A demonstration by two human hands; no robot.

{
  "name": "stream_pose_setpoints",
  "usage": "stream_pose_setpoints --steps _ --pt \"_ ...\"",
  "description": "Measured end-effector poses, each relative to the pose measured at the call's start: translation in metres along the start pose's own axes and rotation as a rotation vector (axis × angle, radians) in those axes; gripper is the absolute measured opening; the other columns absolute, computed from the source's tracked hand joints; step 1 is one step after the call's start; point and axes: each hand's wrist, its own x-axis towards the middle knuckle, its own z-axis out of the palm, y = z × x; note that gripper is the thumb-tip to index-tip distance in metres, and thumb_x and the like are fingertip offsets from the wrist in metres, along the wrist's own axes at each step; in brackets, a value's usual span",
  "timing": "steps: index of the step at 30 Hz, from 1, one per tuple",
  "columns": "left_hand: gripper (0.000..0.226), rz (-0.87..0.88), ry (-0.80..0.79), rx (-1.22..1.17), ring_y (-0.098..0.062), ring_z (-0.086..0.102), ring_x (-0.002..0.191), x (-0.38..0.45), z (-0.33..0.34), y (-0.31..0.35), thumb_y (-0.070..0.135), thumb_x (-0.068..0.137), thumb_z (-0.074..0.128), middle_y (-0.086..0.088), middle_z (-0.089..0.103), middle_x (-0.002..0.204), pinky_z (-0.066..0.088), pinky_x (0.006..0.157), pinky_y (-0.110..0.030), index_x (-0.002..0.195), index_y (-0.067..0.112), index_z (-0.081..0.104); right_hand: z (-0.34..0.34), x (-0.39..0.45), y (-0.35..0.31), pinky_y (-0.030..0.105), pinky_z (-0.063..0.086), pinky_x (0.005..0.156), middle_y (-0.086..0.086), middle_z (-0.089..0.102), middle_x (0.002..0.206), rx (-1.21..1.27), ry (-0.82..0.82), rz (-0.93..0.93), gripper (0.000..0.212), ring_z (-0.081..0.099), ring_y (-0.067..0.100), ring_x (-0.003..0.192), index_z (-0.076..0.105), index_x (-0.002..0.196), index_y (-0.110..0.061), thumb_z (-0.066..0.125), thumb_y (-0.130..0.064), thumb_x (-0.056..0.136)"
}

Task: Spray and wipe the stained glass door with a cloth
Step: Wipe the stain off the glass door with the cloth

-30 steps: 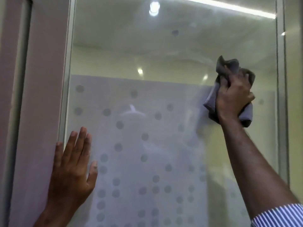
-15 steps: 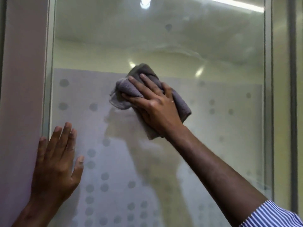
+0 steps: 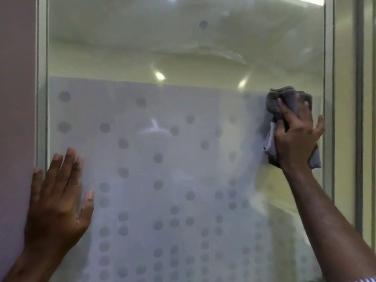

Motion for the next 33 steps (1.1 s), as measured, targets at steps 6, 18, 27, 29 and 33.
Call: stream_pose_setpoints --steps 6,18,27,29,33 --pt "0.068 -0.010 0.003 -0.003 -0.037 0.023 0.154 0.000 0.000 0.003 0.030 0.097 0.035 -0.019 0.025 0.165 0.021 0.119 -0.068 0.157 0.000 0.025 0.006 0.001 -0.006 0.053 0.031 0.122 0.010 0.056 0.152 0.443 0.033 0.013 0.039 0.043 0.024 0.148 0.068 0.135 -0.026 0.055 -0.021 0.099" --pt "0.077 -0.003 -0.128 0.107 -0.035 0.006 0.158 0.008 -0.006 0.005 0.035 0.095 0.039 -0.023 0.009 0.168 0.008 0.125 -0.064 0.158 -0.003 0.017 -0.007 -0.170 -0.148 0.057 0.023 0.124 0.008 0.038 0.164 0.363 -0.365 -0.829 0.037 0.025 0.035 0.156 0.063 0.139 -0.037 0.056 -0.037 0.103" --pt "0.078 0.020 -0.131 0.141 -0.032 0.006 0.158 0.006 -0.006 0.000 0.040 0.097 0.039 -0.020 0.008 0.169 0.007 0.126 -0.060 0.159 0.001 0.015 0.004 -0.140 -0.136 0.067 0.025 0.119 0.004 0.040 0.163 0.142 -0.135 -0.588 0.036 0.033 0.030 0.154 0.062 0.139 -0.042 0.062 -0.035 0.103" --pt "0.077 0.017 -0.144 0.152 -0.033 0.006 0.158 0.006 -0.007 0.001 0.041 0.098 0.038 -0.020 0.007 0.169 0.008 0.126 -0.060 0.160 0.001 0.014 0.009 -0.119 -0.152 0.065 0.019 0.123 0.005 0.033 0.168 0.161 -0.134 -0.381 0.048 0.025 0.030 0.157 0.053 0.147 -0.043 0.063 -0.033 0.101" --pt "0.078 0.016 -0.156 0.156 -0.033 0.006 0.158 0.006 -0.008 0.002 0.042 0.098 0.038 -0.019 0.006 0.169 0.010 0.126 -0.061 0.160 0.002 0.013 0.017 -0.104 -0.207 0.064 0.011 0.125 0.007 0.028 0.169 0.259 -0.174 -0.238 0.050 0.017 0.033 0.159 0.051 0.148 -0.044 0.055 -0.038 0.099"
